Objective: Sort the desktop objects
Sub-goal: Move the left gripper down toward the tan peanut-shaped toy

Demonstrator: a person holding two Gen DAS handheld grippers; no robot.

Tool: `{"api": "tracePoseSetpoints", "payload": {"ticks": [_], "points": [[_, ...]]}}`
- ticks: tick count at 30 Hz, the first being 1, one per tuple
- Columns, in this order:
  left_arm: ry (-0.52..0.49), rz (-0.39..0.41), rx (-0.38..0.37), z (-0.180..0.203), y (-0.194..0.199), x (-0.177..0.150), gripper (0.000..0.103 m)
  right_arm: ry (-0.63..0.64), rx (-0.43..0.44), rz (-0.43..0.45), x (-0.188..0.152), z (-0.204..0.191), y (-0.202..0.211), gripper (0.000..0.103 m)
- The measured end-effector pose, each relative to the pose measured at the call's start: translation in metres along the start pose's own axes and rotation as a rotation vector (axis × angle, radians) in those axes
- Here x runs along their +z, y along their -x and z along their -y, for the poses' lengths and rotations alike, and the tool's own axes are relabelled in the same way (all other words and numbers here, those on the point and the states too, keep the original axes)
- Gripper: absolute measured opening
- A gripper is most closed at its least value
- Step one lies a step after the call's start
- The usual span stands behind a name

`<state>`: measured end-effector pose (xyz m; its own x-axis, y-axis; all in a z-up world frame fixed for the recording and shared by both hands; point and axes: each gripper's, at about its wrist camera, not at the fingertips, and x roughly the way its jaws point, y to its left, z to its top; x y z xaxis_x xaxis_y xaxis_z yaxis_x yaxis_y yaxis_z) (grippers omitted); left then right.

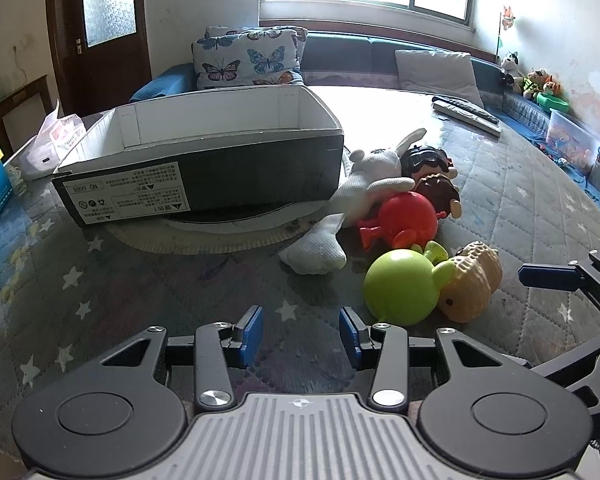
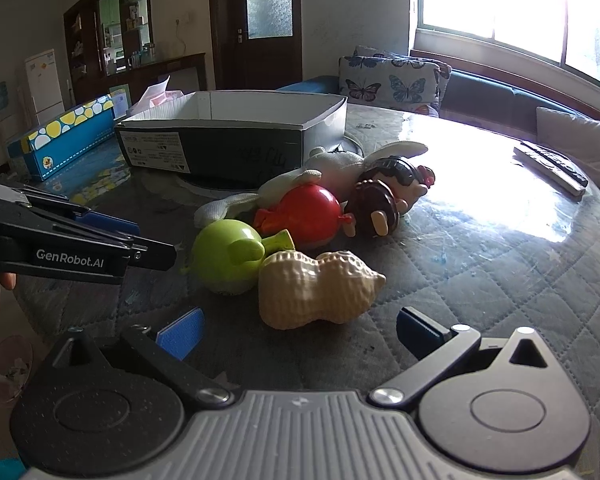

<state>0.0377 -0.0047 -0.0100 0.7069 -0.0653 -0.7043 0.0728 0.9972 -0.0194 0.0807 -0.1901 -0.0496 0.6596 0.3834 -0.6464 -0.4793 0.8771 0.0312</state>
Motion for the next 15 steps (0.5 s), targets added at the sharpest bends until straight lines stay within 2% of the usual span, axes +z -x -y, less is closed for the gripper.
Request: {"api": "tracePoseSetpoints", "payload": {"ticks": [15], "points": [[-0.013,0.036,-0.055,-0.001,0.009,0.015,0.044,-0.026,0.000,-0.002,0.008,0.010,-0.007,0.103]]}}
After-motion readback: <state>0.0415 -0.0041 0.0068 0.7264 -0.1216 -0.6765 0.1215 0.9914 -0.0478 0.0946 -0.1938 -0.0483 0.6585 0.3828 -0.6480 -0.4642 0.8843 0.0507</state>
